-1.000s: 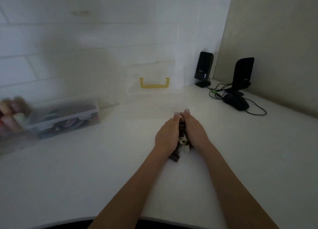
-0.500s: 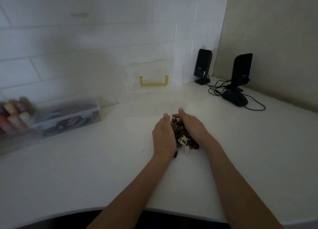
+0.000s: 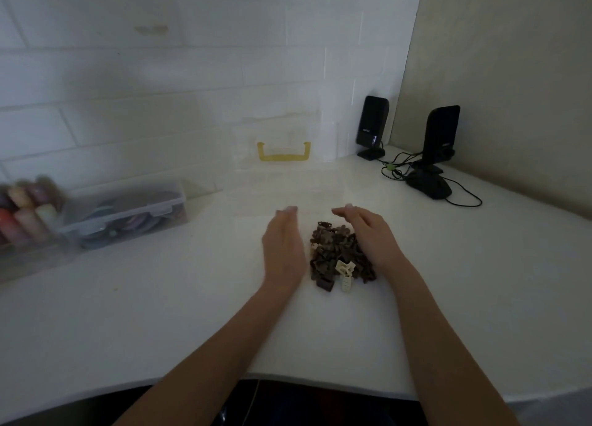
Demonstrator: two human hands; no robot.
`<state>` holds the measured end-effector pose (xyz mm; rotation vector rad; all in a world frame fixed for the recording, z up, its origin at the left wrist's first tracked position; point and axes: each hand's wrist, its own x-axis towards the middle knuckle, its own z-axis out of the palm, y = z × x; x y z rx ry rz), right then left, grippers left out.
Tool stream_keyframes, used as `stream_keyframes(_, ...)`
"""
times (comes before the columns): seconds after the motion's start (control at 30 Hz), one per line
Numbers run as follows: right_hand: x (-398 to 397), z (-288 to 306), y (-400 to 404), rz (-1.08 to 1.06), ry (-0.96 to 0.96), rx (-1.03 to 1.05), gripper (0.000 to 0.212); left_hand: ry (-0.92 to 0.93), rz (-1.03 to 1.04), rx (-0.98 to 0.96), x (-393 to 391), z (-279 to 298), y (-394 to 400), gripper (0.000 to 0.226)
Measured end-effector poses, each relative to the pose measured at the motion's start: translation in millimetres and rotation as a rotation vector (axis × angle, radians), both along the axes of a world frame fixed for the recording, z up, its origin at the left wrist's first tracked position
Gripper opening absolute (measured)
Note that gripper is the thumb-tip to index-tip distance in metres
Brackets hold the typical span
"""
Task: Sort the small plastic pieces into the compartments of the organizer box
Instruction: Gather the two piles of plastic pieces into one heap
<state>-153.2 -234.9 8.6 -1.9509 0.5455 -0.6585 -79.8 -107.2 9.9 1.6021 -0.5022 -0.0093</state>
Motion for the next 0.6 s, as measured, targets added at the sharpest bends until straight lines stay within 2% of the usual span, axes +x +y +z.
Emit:
stream_keyframes(0.1,0,2,-2,-0.034,-0.012,-0.015,0.037,-0.219,0.266,-0.099,44,9,27,0.034)
stream_keyframes(0.13,1,2,-1,-0.041,-0.011,-0.024,0.037,-0.243,0.354,-0.088,63,14,33,0.035)
stream_keyframes(0.2,3,0,0,-0.054,-0.013,-0.041,0.036,-0.180,0.471,-0.024,99,27,41,0.034)
stream_keyframes(0.23,3,-1,0,-0.059,-0.010,-0.044,0.036,-0.090,0.484,0.030,117,31,43,0.033)
stream_keyframes(0.3,4,-5,-1,-0.060,0.013,-0.048,0.034,0.097,0.383,0.081,145,35,42,0.032)
stream_keyframes(0.4,5,-9,-4,-0.057,0.056,-0.029,0.033,0.247,0.146,0.175,163,31,36,0.031)
stream_keyframes(0.53,6,-10,-5,-0.049,0.067,0.013,0.036,0.548,-0.090,0.029,168,28,30,0.020)
stream_keyframes(0.6,7,-10,-5,-0.042,0.106,0.001,0.041,0.559,-0.085,0.073,172,26,27,0.014)
